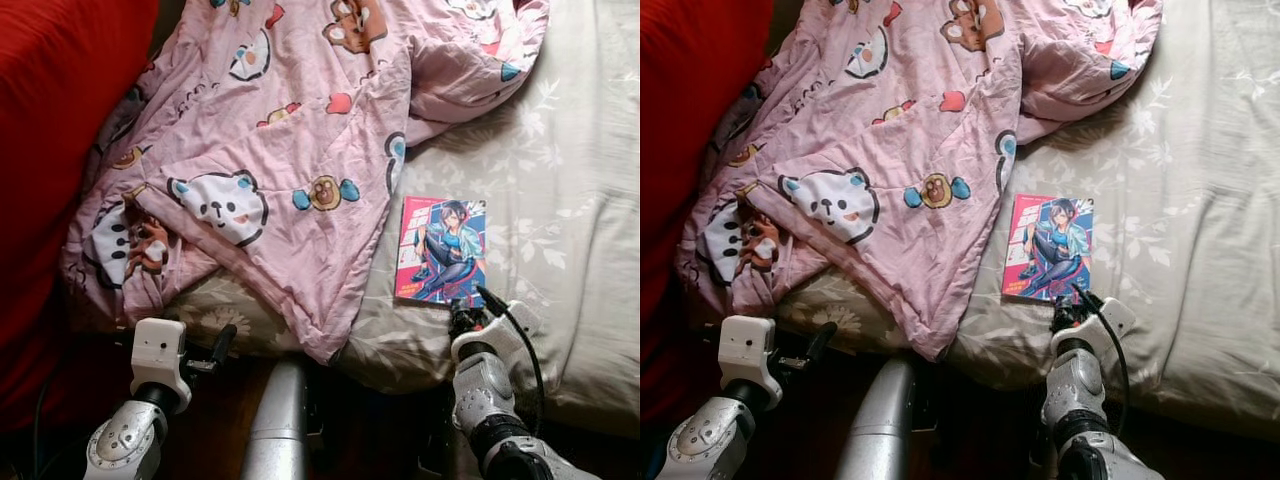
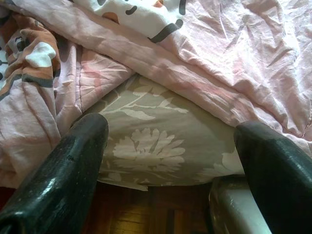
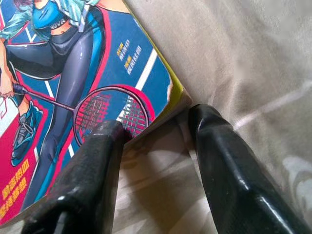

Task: Clean up the room

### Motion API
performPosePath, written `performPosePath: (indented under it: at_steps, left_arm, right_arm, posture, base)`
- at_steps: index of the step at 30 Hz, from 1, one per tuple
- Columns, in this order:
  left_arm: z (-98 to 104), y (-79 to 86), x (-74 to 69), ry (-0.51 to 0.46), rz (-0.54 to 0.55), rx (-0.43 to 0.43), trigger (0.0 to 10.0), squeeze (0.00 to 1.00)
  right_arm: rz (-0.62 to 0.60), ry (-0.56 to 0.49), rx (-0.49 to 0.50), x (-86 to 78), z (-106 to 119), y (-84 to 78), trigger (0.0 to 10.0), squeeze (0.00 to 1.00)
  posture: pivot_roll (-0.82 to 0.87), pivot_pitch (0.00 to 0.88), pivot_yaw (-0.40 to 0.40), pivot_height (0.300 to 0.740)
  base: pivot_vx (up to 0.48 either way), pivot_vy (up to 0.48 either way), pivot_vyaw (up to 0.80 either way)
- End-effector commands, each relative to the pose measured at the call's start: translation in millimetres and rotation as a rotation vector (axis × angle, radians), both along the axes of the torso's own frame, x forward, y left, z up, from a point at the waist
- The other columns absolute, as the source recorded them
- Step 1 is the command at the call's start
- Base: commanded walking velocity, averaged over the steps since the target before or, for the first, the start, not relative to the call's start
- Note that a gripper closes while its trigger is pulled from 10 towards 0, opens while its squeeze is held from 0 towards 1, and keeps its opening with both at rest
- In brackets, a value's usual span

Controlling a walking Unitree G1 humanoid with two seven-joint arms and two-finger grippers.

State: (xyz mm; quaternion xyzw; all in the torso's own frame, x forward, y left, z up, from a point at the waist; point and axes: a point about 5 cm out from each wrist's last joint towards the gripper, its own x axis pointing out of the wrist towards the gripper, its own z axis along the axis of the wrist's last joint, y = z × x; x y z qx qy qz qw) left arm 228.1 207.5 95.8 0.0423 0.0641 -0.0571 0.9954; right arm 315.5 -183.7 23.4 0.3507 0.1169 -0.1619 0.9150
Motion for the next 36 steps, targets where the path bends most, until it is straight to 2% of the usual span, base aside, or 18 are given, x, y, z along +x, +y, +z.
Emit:
performPosePath:
  at_steps: [1,9,22,23,25,26,36]
  left_arm:
    - [-3,8.1,-7.5,0.027,0.022,0.005,10.0,0.0]
    - [-2,8.2,-7.9,0.026,0.028,0.008,10.0,0.0]
    - [-2,7.6,-8.9,0.029,0.031,0.007,10.0,0.0]
    - [-2,7.5,-9.0,0.031,0.033,0.008,10.0,0.0]
    - [-3,7.4,-9.0,0.032,0.034,0.008,10.0,0.0]
    - [-3,7.2,-8.7,0.032,0.034,0.008,10.0,0.0]
    - [-5,7.0,-8.0,0.035,0.04,0.009,10.0,0.0]
  right_arm:
    - [0.017,0.114,0.087,-20.5,-27,14.4,10.0,0.0]
    - [0.013,0.064,0.22,-20.8,-28,20.4,10.0,0.0]
    - [-0.018,0.008,0.265,-14.2,-21,15.3,10.0,0.0]
    - [-0.019,-0.006,0.26,-11.8,-18,14.0,0.6,0.0]
    - [-0.018,-0.011,0.258,-10.9,-17,13.2,0.6,0.0]
    - [-0.02,-0.016,0.255,-10.5,-16,12.3,0.0,0.0]
    - [-0.022,-0.027,0.241,-10.7,-15,8.8,0.0,0.0]
  posture:
    - [0.21,0.401,0.213,0.621]
    - [0.22,0.407,0.214,0.621]
    - [0.23,0.412,0.215,0.621]
    - [0.22,0.413,0.214,0.621]
    - [0.23,0.413,0.213,0.621]
    - [0.22,0.412,0.212,0.621]
    - [0.22,0.406,0.206,0.621]
  base:
    - [0.0,0.0,0.0]
    - [0.0,0.0,0.0]
    - [0.0,0.0,0.0]
    - [0.0,0.0,0.0]
    - [0.0,0.0,0.0]
    - [0.0,0.0,0.0]
    - [0.0,0.0,0.0]
